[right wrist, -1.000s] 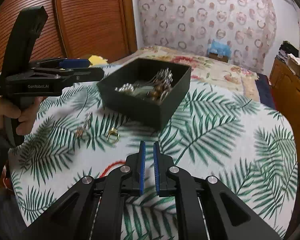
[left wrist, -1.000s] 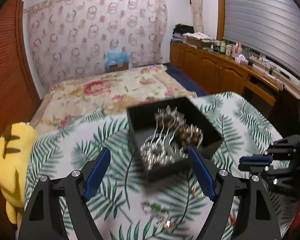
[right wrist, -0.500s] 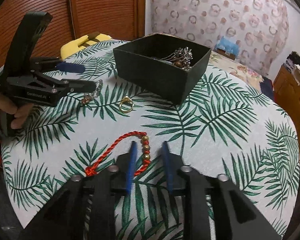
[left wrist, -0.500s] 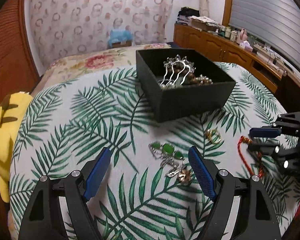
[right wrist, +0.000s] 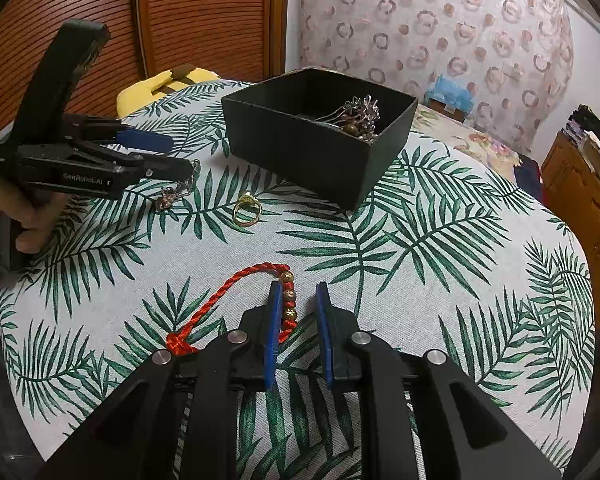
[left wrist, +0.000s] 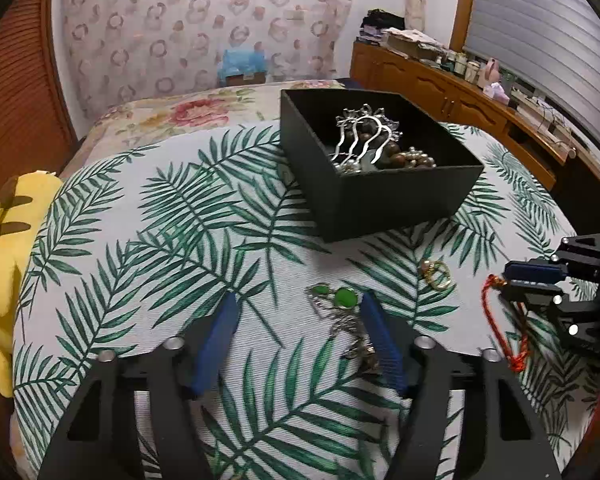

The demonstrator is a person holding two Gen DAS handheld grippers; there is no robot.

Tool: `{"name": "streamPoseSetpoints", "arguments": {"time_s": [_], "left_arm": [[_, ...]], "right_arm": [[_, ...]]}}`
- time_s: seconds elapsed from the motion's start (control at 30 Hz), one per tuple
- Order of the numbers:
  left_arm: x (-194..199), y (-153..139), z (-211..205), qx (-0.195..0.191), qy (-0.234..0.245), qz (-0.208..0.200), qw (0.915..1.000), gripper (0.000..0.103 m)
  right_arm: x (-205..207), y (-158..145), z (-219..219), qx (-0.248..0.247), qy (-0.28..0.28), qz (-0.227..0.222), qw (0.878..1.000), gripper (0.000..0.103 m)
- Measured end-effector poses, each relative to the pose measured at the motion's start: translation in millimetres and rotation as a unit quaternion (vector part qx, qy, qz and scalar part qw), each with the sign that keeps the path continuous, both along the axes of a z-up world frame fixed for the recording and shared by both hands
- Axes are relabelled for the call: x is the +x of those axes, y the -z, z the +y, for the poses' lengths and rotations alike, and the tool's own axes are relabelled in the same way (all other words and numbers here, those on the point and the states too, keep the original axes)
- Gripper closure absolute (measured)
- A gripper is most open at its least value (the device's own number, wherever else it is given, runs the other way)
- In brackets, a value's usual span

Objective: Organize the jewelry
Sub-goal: 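Grasp the red cord bracelet with the right gripper while the left grasps the green jade pendant, then carry the bracelet and pendant over the black box and open both grippers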

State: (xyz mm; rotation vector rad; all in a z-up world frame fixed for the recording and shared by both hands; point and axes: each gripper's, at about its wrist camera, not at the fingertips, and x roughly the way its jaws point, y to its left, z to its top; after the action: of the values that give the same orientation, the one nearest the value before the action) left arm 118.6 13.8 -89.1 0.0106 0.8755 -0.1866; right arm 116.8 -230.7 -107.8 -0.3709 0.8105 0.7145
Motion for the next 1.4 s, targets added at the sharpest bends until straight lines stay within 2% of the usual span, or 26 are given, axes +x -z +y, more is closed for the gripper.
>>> {"name": "streamPoseSetpoints", "arguments": {"time_s": [0.13, 0.33, 0.53, 0.6, 0.63, 0.7, 1.0, 1.07, 1.23, 1.4], "left_arm": [[-1, -2, -11, -0.006, 0.015, 0.001, 0.9999, 0.064], [7, 2, -27, 0.018, 0.023, 0.01, 0.9995, 0.064], [8, 4, -32, 0.042, 0.021, 0.0, 0.9989, 0.064], [7, 4, -33, 0.043, 0.02, -0.001, 0.9989, 0.072], [7, 3, -32, 0.043, 0.019, 0.0, 0.9989, 0.082], [4, 2, -29, 0.041, 0.016, 0.001, 0.999, 0.09], [-13, -8, -18, 0.012, 0.01, -0.019, 0.9997, 0.095], [-14, -15, -17, 0.007, 0.011, -0.028, 0.9995, 0.096], [-17, -32, -15, -0.002, 0.011, -0.05, 0.9987, 0.096], [-19, -48, -11, -0.016, 0.014, -0.067, 0.9976, 0.096]], "right_arm": [[1, 0, 1, -0.002, 0.0, -0.002, 1.0, 0.084], [0, 0, 1, -0.003, 0.0, -0.003, 1.0, 0.084], [-1, -1, 1, -0.004, 0.0, -0.004, 1.0, 0.084], [-1, 0, 1, -0.004, 0.0, -0.004, 1.0, 0.084], [-1, -1, 1, -0.004, 0.0, -0.005, 1.0, 0.084], [-1, -1, 2, -0.005, 0.0, -0.006, 1.0, 0.084], [0, -1, 2, -0.003, 0.0, -0.004, 1.0, 0.085], [-1, -1, 2, 0.003, -0.005, 0.003, 1.0, 0.095], [-2, -2, 4, 0.0, -0.004, -0.003, 1.0, 0.095], [-3, -15, 1, 0.021, -0.001, -0.017, 1.0, 0.095]]}}
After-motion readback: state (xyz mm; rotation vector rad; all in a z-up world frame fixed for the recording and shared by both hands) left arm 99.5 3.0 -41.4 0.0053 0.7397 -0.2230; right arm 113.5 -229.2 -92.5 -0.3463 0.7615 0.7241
